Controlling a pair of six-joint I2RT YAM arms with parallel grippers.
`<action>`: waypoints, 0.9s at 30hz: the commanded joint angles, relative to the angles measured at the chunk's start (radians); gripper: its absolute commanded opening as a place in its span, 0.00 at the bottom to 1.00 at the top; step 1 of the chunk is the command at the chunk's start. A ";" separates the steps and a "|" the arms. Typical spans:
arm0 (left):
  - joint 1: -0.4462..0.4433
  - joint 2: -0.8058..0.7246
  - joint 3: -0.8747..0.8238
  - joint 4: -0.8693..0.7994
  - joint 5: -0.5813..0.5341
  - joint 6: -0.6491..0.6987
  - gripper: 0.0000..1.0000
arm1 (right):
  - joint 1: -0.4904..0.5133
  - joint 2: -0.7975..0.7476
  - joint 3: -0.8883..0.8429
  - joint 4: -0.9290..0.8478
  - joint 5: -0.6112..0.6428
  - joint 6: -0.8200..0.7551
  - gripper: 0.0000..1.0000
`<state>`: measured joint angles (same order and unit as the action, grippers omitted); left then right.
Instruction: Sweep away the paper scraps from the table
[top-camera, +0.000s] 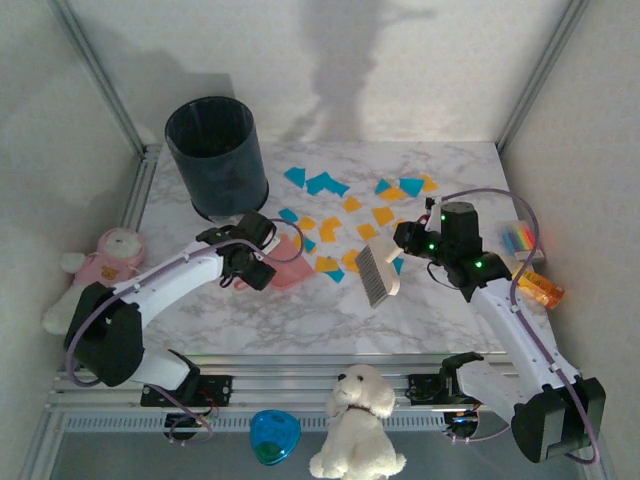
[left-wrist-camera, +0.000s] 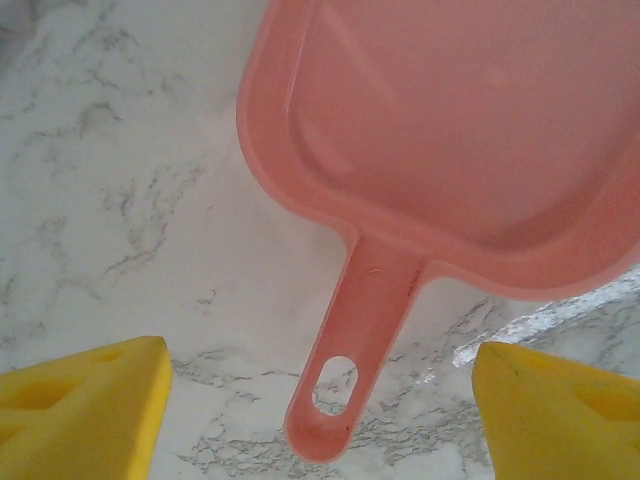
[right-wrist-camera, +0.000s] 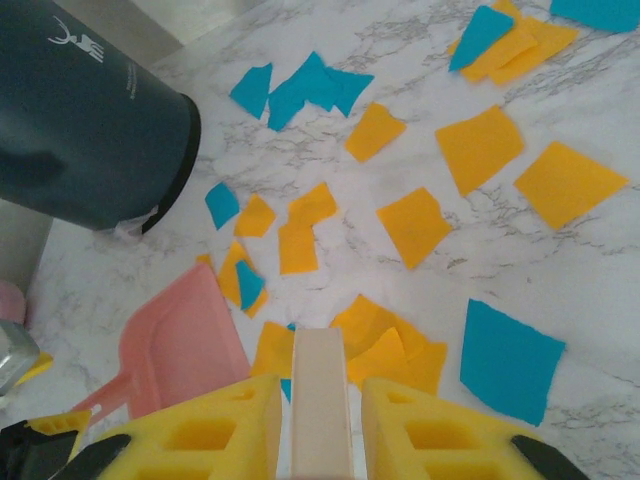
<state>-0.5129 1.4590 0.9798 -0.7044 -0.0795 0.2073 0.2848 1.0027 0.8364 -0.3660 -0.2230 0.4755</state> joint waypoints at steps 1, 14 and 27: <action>0.014 0.029 0.019 -0.048 0.035 0.016 0.77 | -0.010 -0.019 0.032 -0.014 0.021 -0.018 0.00; 0.031 0.146 0.026 -0.049 0.026 0.018 0.66 | -0.025 -0.025 0.016 -0.025 0.025 -0.022 0.00; 0.031 0.234 0.057 -0.058 0.054 0.012 0.29 | -0.037 -0.029 0.010 -0.048 0.035 -0.033 0.00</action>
<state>-0.4927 1.7027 1.0153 -0.7288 -0.0399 0.2161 0.2565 1.0000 0.8364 -0.4164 -0.2016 0.4561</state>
